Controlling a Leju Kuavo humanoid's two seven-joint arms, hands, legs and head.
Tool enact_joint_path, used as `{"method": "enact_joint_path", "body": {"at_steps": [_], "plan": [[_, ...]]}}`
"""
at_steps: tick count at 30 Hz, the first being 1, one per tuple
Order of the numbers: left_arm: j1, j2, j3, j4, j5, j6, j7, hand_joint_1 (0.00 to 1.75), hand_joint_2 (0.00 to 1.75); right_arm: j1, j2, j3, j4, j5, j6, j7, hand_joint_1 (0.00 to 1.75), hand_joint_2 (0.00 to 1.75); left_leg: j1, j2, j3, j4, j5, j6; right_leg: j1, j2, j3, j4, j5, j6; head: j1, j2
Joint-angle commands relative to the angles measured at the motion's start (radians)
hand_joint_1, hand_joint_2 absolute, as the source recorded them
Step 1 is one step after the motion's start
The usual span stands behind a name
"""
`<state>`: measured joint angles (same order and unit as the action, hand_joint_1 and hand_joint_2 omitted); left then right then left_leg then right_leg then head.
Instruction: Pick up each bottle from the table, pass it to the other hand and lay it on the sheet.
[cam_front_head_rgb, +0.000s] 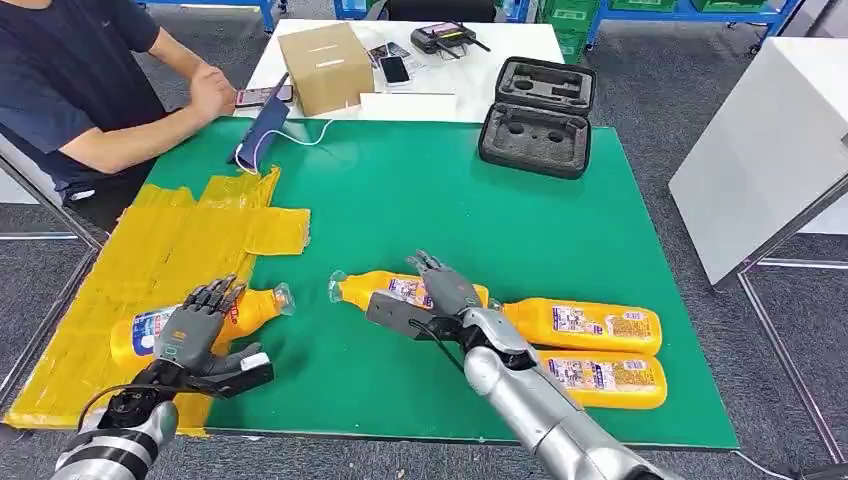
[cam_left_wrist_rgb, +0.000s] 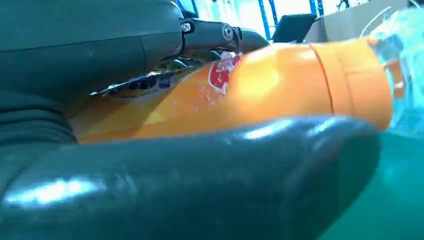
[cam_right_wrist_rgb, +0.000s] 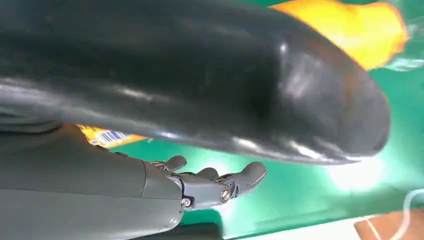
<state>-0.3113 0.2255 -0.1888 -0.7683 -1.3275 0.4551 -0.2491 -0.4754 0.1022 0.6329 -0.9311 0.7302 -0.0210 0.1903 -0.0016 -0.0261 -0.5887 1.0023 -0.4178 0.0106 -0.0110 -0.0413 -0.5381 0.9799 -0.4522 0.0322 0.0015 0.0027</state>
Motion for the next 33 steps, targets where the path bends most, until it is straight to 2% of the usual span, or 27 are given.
{"method": "enact_joint_path", "body": {"at_steps": [1, 4, 6, 7, 10, 11, 16, 19, 22, 23, 24, 30, 33], "plan": [[0.009, -0.004, -0.011, 0.042, 0.052, -0.043, -0.039, 0.00, 0.00, -0.050, -0.014, -0.013, 0.123, 0.012, 0.003, -0.007, 0.00, 0.00, 0.000, 0.004, -0.003, -0.001, 0.001, -0.001, 0.000, 0.005, -0.004, 0.000, 0.002, -0.001, 0.000, 0.000], [0.011, -0.009, 0.001, 0.034, 0.074, -0.040, -0.050, 0.00, 0.00, -0.049, -0.015, -0.013, 0.124, 0.020, 0.002, -0.005, 0.00, 0.00, 0.000, 0.004, -0.002, -0.001, 0.001, -0.001, 0.000, 0.004, -0.002, 0.000, 0.001, -0.001, 0.000, 0.000], [0.007, -0.039, 0.069, 0.005, 0.219, -0.057, -0.142, 0.00, 0.00, -0.043, -0.020, -0.019, 0.130, 0.033, 0.002, 0.001, 0.00, 0.00, 0.000, 0.003, -0.003, 0.000, 0.000, -0.001, 0.000, 0.004, -0.002, 0.000, 0.001, -0.001, 0.000, 0.000], [0.003, -0.062, 0.118, -0.034, 0.309, -0.091, -0.191, 0.00, 0.00, -0.035, -0.023, -0.030, 0.138, 0.043, 0.004, 0.005, 0.00, 0.00, 0.000, 0.005, -0.005, -0.001, 0.002, -0.001, 0.001, 0.006, -0.004, -0.001, 0.003, -0.001, 0.000, 0.000], [0.000, -0.131, 0.254, -0.175, 0.554, -0.236, -0.273, 0.00, 0.00, -0.013, -0.029, -0.043, 0.156, 0.096, 0.005, 0.015, 0.00, 0.00, 0.001, 0.000, -0.004, 0.000, 0.001, 0.000, 0.001, 0.000, -0.003, 0.000, 0.001, 0.000, 0.000, 0.000], [-0.002, -0.147, 0.286, -0.216, 0.637, -0.317, -0.286, 0.00, 0.00, -0.009, -0.029, -0.043, 0.164, 0.111, 0.007, 0.023, 0.00, 1.75, 0.001, -0.001, -0.005, 0.000, 0.001, 0.000, 0.001, 0.000, -0.004, -0.001, 0.001, 0.000, 0.000, 0.000], [0.032, -0.259, 0.459, -0.458, 1.020, -0.671, -0.224, 0.00, 0.00, 0.000, 0.009, -0.062, 0.298, 0.246, -0.022, 0.047, 0.00, 1.75, 0.002, 0.001, -0.009, 0.001, 0.001, 0.000, 0.002, 0.002, -0.008, -0.002, 0.001, 0.000, 0.000, 0.000], [0.053, -0.308, 0.468, -0.569, 1.138, -0.738, -0.182, 0.00, 0.00, -0.004, 0.042, -0.059, 0.392, 0.314, -0.015, 0.076, 0.00, 1.75, 0.002, 0.006, -0.011, 0.001, 0.000, 0.000, 0.002, 0.006, -0.006, -0.003, 0.003, 0.001, 0.001, 0.000], [0.061, -0.324, 0.432, -0.621, 1.170, -0.744, -0.153, 0.00, 0.00, -0.001, 0.064, -0.057, 0.469, 0.349, 0.015, 0.084, 0.00, 1.75, 0.001, 0.010, -0.009, 0.001, 0.000, 0.001, 0.001, 0.010, -0.001, -0.002, 0.004, 0.004, 0.000, 0.000], [0.061, -0.327, 0.421, -0.629, 1.167, -0.740, -0.161, 0.00, 0.00, 0.000, 0.066, -0.058, 0.481, 0.352, 0.022, 0.084, 0.77, 1.75, 0.002, 0.011, -0.009, 0.001, 0.000, 0.001, 0.002, 0.011, 0.000, -0.003, 0.004, 0.003, 0.001, 0.000], [0.062, -0.328, 0.411, -0.632, 1.169, -0.740, -0.160, 0.00, 0.00, 0.003, 0.067, -0.055, 0.491, 0.359, 0.023, 0.078, 1.75, 1.75, 0.002, 0.013, -0.008, 0.000, 0.000, 0.000, 0.002, 0.013, 0.000, -0.004, 0.005, 0.003, 0.001, 0.000], [0.084, -0.332, 0.365, -0.643, 1.232, -0.777, -0.105, 0.00, 0.00, 0.013, 0.078, -0.080, 0.522, 0.370, 0.019, 0.079, 1.75, 1.75, 0.003, 0.017, 0.000, -0.002, -0.004, -0.003, 0.002, 0.017, -0.006, -0.005, 0.004, -0.001, 0.001, 0.000], [0.104, -0.335, 0.336, -0.647, 1.327, -0.804, -0.043, 0.00, 0.00, 0.018, 0.081, -0.110, 0.524, 0.379, -0.005, 0.079, 1.75, 1.75, 0.003, 0.019, 0.007, -0.002, -0.007, -0.003, 0.001, 0.019, -0.001, -0.004, 0.002, 0.000, 0.000, 0.000]]}}
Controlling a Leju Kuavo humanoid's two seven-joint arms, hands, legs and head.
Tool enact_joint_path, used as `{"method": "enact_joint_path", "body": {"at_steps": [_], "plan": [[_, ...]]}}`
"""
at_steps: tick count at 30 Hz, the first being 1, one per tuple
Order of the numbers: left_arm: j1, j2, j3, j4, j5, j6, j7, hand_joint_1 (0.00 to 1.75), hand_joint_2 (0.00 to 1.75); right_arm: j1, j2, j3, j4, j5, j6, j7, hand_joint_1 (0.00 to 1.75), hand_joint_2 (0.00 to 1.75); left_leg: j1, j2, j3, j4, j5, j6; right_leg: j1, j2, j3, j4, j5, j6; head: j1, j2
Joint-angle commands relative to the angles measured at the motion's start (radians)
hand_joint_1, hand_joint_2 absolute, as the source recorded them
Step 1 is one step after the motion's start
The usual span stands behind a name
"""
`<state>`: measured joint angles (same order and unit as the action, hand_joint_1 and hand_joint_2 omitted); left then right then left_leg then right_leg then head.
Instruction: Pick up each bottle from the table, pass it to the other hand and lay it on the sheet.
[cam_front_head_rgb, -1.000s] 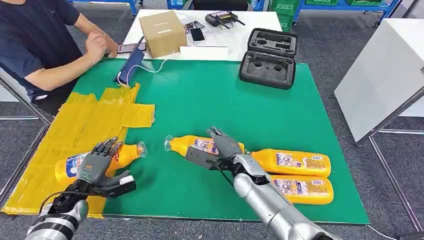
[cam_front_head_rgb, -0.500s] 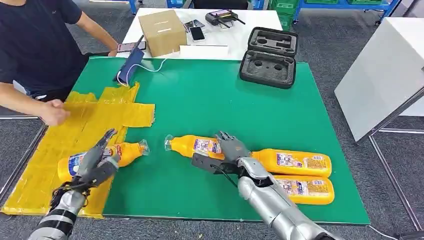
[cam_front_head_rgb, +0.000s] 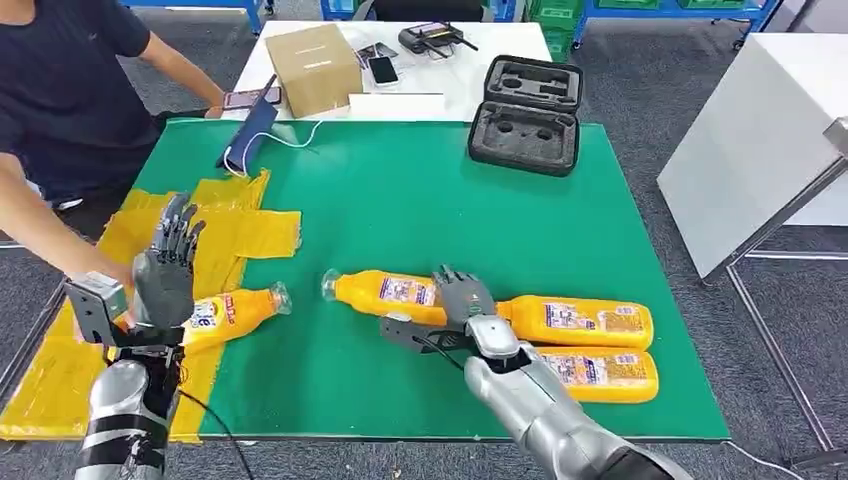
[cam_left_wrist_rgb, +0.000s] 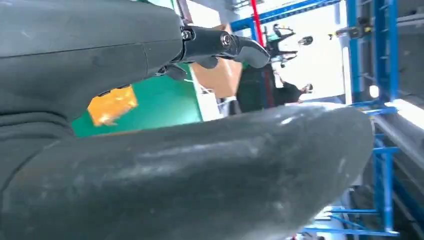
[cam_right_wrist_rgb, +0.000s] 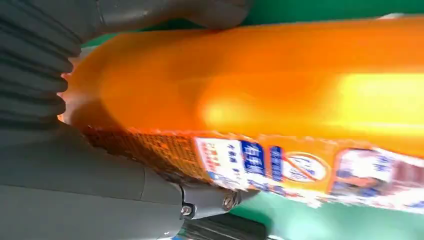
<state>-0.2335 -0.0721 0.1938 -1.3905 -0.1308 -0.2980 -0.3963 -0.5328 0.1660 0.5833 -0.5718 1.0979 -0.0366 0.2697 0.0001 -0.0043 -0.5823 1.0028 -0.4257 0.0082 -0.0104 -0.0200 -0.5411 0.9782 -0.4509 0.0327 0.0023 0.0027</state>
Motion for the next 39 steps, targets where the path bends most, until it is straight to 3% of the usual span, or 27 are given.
{"method": "enact_joint_path", "body": {"at_steps": [1, 8, 11, 13, 14, 16, 18, 23, 33, 39], "plan": [[0.027, -0.040, -0.049, -0.026, 0.130, -0.051, 0.104, 0.00, 0.00, 0.075, 0.017, -0.060, 0.164, 0.011, 0.011, 0.000, 1.75, 1.75, 0.002, -0.003, 0.000, -0.003, 0.003, -0.001, 0.002, -0.002, 0.002, -0.004, 0.002, -0.001, 0.000, 0.000], [0.036, -0.038, -0.055, -0.040, 0.150, -0.053, 0.119, 0.00, 0.00, 0.078, 0.019, -0.074, 0.155, 0.009, -0.011, -0.005, 1.75, 1.75, 0.003, -0.005, -0.001, -0.005, 0.005, -0.001, 0.003, -0.003, 0.002, -0.007, 0.003, -0.002, 0.000, 0.000], [0.122, -0.038, -0.056, -0.118, 0.236, -0.038, 0.196, 0.00, 0.00, 0.115, 0.042, -0.152, 0.039, -0.011, -0.208, -0.055, 1.75, 1.75, 0.002, -0.003, 0.002, -0.003, 0.002, -0.001, 0.002, -0.001, 0.004, -0.005, 0.002, -0.001, 0.000, 0.000], [0.215, -0.039, -0.047, -0.197, 0.282, -0.036, 0.215, 0.00, 0.00, 0.203, 0.064, -0.221, -0.213, -0.056, -0.298, -0.135, 1.75, 1.75, 0.002, 0.001, 0.002, -0.003, 0.001, -0.001, 0.002, 0.002, 0.003, -0.004, 0.002, -0.001, 0.000, 0.000], [0.246, -0.040, -0.046, -0.223, 0.282, -0.033, 0.217, 0.00, 1.75, 0.263, 0.066, -0.234, -0.394, -0.083, -0.308, -0.183, 1.75, 1.75, 0.002, 0.004, 0.002, -0.002, -0.001, -0.001, 0.001, 0.005, 0.002, -0.002, 0.001, -0.001, 0.000, 0.000], [0.252, -0.065, -0.039, -0.250, 0.246, 0.000, 0.174, 0.00, 1.75, 0.339, 0.089, -0.262, -0.623, -0.181, -0.298, -0.251, 1.75, 1.75, 0.002, 0.004, -0.002, -0.001, -0.001, -0.001, 0.001, 0.005, 0.008, -0.001, 0.001, -0.001, 0.000, 0.000], [0.245, -0.091, -0.042, -0.264, 0.252, 0.005, 0.171, 0.00, 1.75, 0.377, 0.107, -0.252, -0.740, -0.240, -0.288, -0.291, 1.75, 1.75, 0.002, 0.003, -0.007, 0.003, -0.002, -0.001, 0.002, 0.004, 0.005, 0.003, -0.001, -0.001, 0.000, 0.000], [0.249, -0.107, -0.093, -0.284, 0.208, 0.050, 0.165, 0.00, 1.75, 0.423, 0.117, -0.166, -0.850, -0.271, -0.289, -0.332, 1.75, 1.75, 0.002, -0.004, -0.020, 0.003, 0.001, 0.000, 0.002, -0.002, -0.005, 0.002, -0.001, 0.000, 0.000, 0.000], [0.297, -0.110, -0.145, -0.326, 0.203, 0.022, 0.159, 0.00, 1.75, 0.423, 0.118, -0.082, -0.849, -0.282, -0.251, -0.347, 1.75, 1.75, 0.001, -0.001, -0.021, 0.001, 0.002, 0.000, 0.002, 0.000, -0.007, 0.001, 0.000, 0.000, 0.000, 0.000], [0.321, -0.099, -0.275, -0.370, 0.178, 0.002, 0.156, 0.00, 1.75, 0.314, 0.103, 0.059, -0.652, -0.279, -0.228, -0.323, 1.75, 1.75, 0.002, 0.002, -0.020, 0.001, 0.001, 0.000, 0.003, 0.003, -0.006, 0.000, 0.001, 0.000, 0.000, 0.000]]}}
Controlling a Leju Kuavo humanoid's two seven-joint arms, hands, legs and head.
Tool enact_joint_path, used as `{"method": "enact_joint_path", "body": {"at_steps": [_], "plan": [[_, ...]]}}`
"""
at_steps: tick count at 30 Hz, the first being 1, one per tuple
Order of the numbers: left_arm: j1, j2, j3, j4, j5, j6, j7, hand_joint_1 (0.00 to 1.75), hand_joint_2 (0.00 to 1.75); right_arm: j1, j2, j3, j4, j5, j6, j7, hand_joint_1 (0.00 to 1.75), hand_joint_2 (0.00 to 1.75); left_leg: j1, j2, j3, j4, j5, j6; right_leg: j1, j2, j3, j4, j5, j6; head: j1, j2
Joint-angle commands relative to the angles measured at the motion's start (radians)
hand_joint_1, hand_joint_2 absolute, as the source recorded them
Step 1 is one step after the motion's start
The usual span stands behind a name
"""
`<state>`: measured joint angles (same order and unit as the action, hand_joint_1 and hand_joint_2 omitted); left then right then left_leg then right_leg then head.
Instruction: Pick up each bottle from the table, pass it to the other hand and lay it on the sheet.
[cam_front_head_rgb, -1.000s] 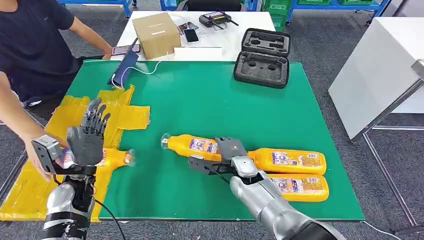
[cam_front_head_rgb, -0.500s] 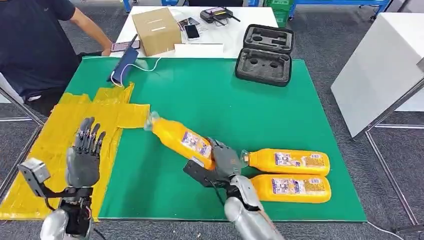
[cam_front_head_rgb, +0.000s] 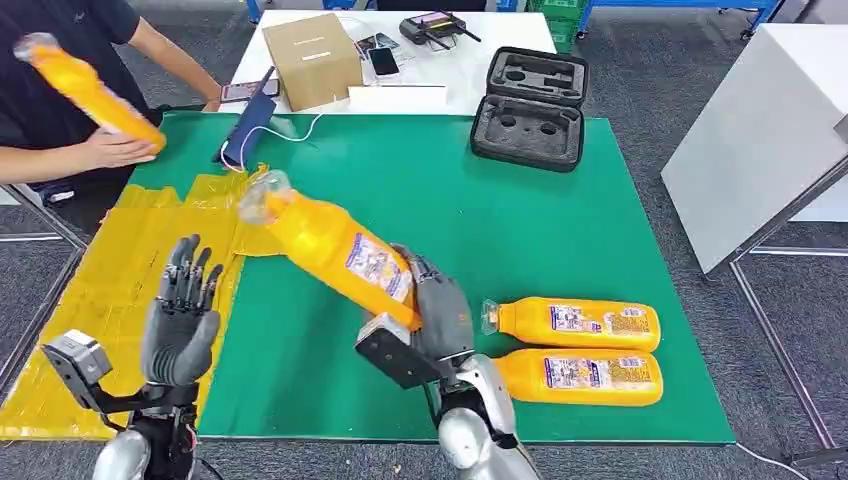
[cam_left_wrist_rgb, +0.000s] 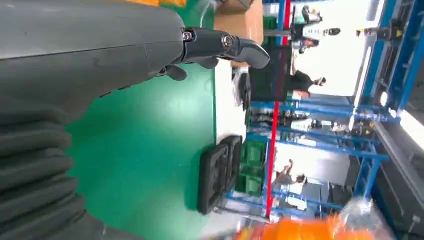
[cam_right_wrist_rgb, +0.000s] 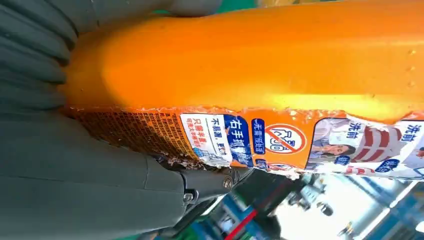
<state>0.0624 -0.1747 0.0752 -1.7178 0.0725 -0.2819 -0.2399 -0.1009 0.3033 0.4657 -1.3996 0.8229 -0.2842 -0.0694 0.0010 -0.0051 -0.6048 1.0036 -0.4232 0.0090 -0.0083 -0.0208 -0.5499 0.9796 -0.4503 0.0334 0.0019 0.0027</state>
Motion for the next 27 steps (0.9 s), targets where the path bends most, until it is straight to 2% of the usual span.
{"method": "enact_joint_path", "body": {"at_steps": [1, 9, 14, 18, 23, 24, 25, 27], "plan": [[0.025, 0.004, -0.156, -0.043, -0.025, -0.014, -0.001, 0.00, 1.75, -0.118, -0.034, 0.177, 0.175, -0.004, 0.020, 0.016, 1.75, 1.75, 0.000, 0.002, 0.001, 0.000, -0.001, -0.001, 0.000, 0.003, 0.001, -0.001, 0.000, -0.001, 0.000, 0.000], [0.023, 0.012, -0.158, -0.041, -0.021, -0.019, -0.002, 0.00, 1.75, -0.120, -0.041, 0.185, 0.176, -0.003, 0.022, 0.017, 1.75, 1.75, 0.001, 0.001, 0.002, -0.001, -0.001, -0.001, 0.001, 0.002, 0.002, -0.002, 0.000, -0.001, 0.000, 0.000], [0.044, 0.018, -0.208, -0.054, 0.004, -0.023, 0.001, 0.00, 1.75, -0.157, -0.024, 0.297, 0.332, 0.018, 0.043, 0.012, 1.75, 1.75, 0.001, 0.002, 0.002, -0.001, -0.001, -0.001, 0.001, 0.003, 0.002, -0.002, 0.000, -0.001, 0.000, 0.000], [0.064, 0.011, -0.202, -0.058, 0.009, -0.019, -0.013, 0.00, 1.75, -0.174, -0.014, 0.400, 0.427, 0.033, 0.059, -0.004, 1.75, 1.75, 0.001, 0.003, 0.004, -0.002, -0.001, -0.002, 0.001, 0.004, 0.005, -0.002, -0.001, -0.002, 0.000, 0.000], [0.078, 0.002, -0.179, -0.055, 0.010, -0.021, -0.033, 0.00, 1.75, -0.167, -0.020, 0.480, 0.456, 0.040, 0.075, -0.045, 1.75, 1.75, 0.001, 0.001, 0.003, -0.001, -0.001, -0.001, 0.001, 0.003, 0.004, -0.002, -0.001, -0.001, 0.000, 0.000], [0.078, 0.001, -0.167, -0.050, 0.016, -0.024, -0.038, 0.07, 1.75, -0.167, -0.024, 0.500, 0.441, 0.042, 0.083, -0.052, 1.75, 1.75, 0.001, 0.002, 0.005, -0.002, -0.002, -0.001, 0.001, 0.003, 0.005, -0.003, -0.001, -0.001, 0.000, 0.000], [0.077, 0.002, -0.160, -0.047, 0.021, -0.027, -0.042, 1.73, 1.75, -0.166, -0.026, 0.510, 0.427, 0.041, 0.086, -0.053, 1.75, 1.75, 0.001, 0.001, 0.005, -0.002, -0.002, -0.001, 0.001, 0.003, 0.005, -0.003, -0.001, -0.001, 0.000, 0.000], [0.080, 0.001, -0.143, -0.046, 0.037, -0.041, -0.055, 1.75, 1.75, -0.169, -0.035, 0.532, 0.393, 0.043, 0.095, -0.053, 1.75, 1.75, 0.001, 0.000, 0.002, -0.001, -0.001, -0.001, 0.001, 0.002, 0.002, -0.002, -0.001, -0.001, 0.000, 0.000]]}}
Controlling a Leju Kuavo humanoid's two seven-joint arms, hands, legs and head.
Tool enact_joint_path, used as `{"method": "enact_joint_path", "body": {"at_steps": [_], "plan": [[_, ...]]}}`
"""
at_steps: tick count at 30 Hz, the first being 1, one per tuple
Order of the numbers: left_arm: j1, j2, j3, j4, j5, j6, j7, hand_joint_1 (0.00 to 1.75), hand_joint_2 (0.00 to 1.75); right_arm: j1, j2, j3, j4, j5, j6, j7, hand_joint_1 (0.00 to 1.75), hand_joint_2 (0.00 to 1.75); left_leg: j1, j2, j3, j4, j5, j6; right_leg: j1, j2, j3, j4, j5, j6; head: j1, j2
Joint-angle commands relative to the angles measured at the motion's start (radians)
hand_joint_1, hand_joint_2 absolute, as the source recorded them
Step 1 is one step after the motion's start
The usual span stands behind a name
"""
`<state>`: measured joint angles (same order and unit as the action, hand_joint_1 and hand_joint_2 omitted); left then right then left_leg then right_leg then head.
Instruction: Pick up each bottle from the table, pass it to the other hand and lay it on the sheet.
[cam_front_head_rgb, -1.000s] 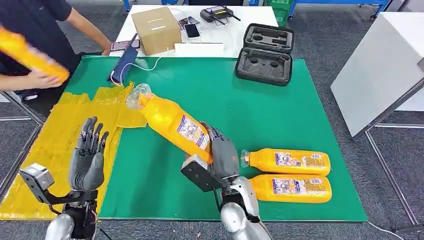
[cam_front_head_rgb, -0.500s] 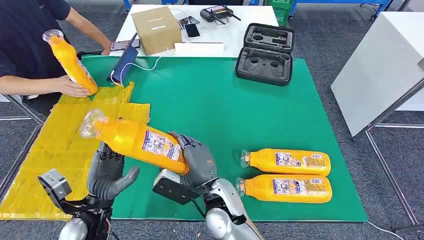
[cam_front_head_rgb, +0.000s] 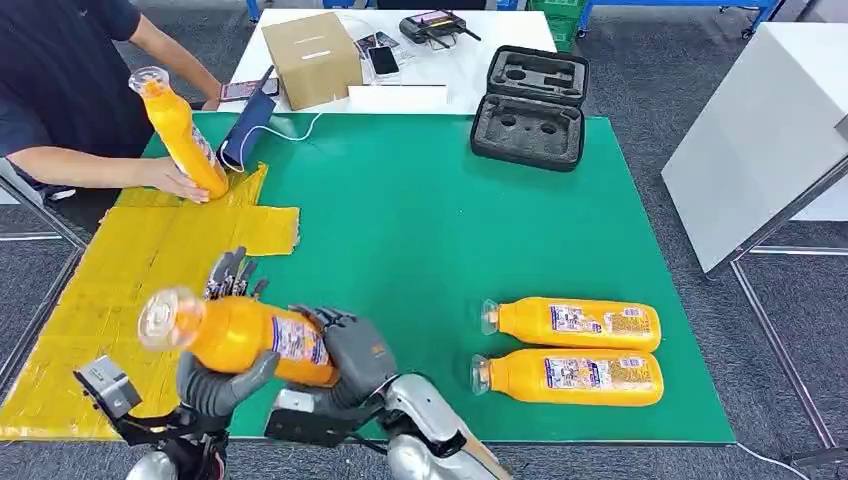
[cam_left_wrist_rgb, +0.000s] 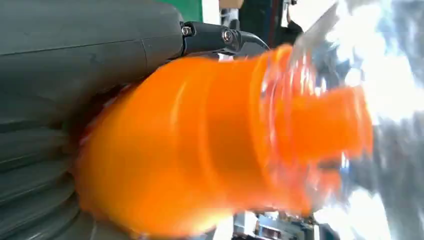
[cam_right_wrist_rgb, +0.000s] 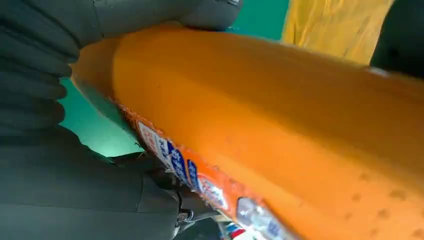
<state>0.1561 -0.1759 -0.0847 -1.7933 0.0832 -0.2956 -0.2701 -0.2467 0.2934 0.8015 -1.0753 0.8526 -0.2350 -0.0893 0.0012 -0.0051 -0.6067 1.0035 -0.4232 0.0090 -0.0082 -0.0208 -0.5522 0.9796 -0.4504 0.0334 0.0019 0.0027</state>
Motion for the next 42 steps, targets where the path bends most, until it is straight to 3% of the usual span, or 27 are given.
{"method": "enact_joint_path", "body": {"at_steps": [1, 17, 23, 24, 26, 29, 30, 33, 36, 39, 42], "plan": [[-0.012, 0.004, 0.020, 0.028, 0.026, -0.028, -0.025, 1.75, 1.75, -0.025, -0.025, 0.198, 0.060, 0.013, 0.048, -0.033, 1.75, 1.75, 0.001, 0.000, 0.003, -0.001, -0.001, -0.001, 0.001, 0.001, 0.004, -0.002, 0.000, -0.001, 0.001, 0.000], [-0.011, 0.008, 0.030, 0.009, -0.006, -0.040, -0.057, 1.75, 1.75, -0.027, -0.033, 0.185, 0.047, 0.002, 0.059, -0.014, 1.75, 1.75, 0.001, -0.001, 0.003, -0.001, -0.001, -0.001, 0.001, 0.000, 0.004, -0.002, -0.001, -0.001, 0.000, 0.000], [-0.006, 0.022, 0.043, -0.026, -0.172, 0.023, -0.125, 1.75, 1.75, -0.007, -0.045, 0.138, -0.011, 0.013, 0.026, 0.014, 1.75, 1.75, 0.001, -0.001, 0.001, -0.001, 0.000, -0.001, 0.001, 0.000, 0.001, -0.001, -0.001, -0.001, 0.000, 0.000], [-0.008, 0.030, 0.049, -0.033, -0.226, 0.052, -0.136, 1.75, 1.75, 0.000, -0.050, 0.121, -0.033, 0.015, 0.017, 0.024, 1.55, 1.75, 0.001, -0.002, 0.002, 0.000, -0.001, -0.001, 0.001, -0.001, 0.003, -0.002, -0.001, -0.001, 0.000, 0.000], [-0.023, 0.067, 0.062, -0.049, -0.462, 0.175, -0.179, 1.75, 1.75, 0.021, -0.067, 0.073, -0.105, 0.014, 0.016, 0.048, 0.00, 1.75, 0.001, -0.002, 0.002, 0.000, -0.001, -0.001, 0.001, -0.001, 0.003, -0.001, -0.002, -0.001, 0.000, 0.000], [-0.039, 0.140, 0.106, -0.012, -0.775, 0.332, -0.166, 1.75, 1.75, 0.061, -0.104, 0.023, -0.257, -0.027, 0.068, 0.048, 0.00, 1.75, 0.000, -0.003, 0.000, -0.001, 0.000, -0.001, 0.000, -0.002, 0.000, -0.001, -0.001, -0.001, 0.001, 0.000], [-0.044, 0.153, 0.129, 0.017, -0.817, 0.360, -0.159, 1.75, 1.75, 0.077, -0.121, 0.018, -0.313, -0.036, 0.081, 0.041, 0.00, 0.00, 0.001, -0.003, 0.002, -0.001, 0.000, -0.001, 0.001, -0.002, 0.002, -0.002, -0.001, -0.001, 0.001, 0.000], [-0.037, 0.218, 0.155, 0.146, -1.259, 0.663, -0.116, 1.75, 1.75, 0.122, -0.174, 0.007, -0.469, -0.068, 0.112, 0.025, 0.00, 0.00, 0.001, -0.001, 0.003, -0.001, 0.000, -0.002, 0.001, 0.001, 0.003, -0.001, -0.001, -0.002, 0.000, 0.000], [-0.033, 0.222, 0.158, 0.170, -1.254, 0.690, -0.126, 1.75, 1.75, 0.127, -0.183, 0.006, -0.488, -0.072, 0.120, 0.028, 0.00, 0.00, 0.000, -0.001, 0.001, -0.002, 0.000, 0.000, 0.000, -0.001, 0.001, -0.002, -0.001, 0.000, 0.001, 0.000], [-0.049, 0.263, 0.141, 0.282, -1.554, 0.800, 0.032, 1.75, 1.75, 0.118, -0.196, 0.018, -0.496, -0.097, 0.119, 0.009, 0.00, 0.00, 0.000, -0.001, 0.003, -0.002, -0.001, 0.000, 0.000, 0.000, 0.003, -0.002, -0.001, -0.001, 0.000, 0.000], [-0.102, 0.289, 0.120, 0.460, -1.636, 0.833, 0.084, 1.75, 1.75, 0.097, -0.202, 0.036, -0.499, -0.116, 0.129, 0.002, 0.00, 0.00, -0.001, -0.001, 0.003, -0.004, 0.001, 0.000, -0.001, 0.000, 0.003, -0.003, 0.000, -0.001, 0.000, 0.000]]}}
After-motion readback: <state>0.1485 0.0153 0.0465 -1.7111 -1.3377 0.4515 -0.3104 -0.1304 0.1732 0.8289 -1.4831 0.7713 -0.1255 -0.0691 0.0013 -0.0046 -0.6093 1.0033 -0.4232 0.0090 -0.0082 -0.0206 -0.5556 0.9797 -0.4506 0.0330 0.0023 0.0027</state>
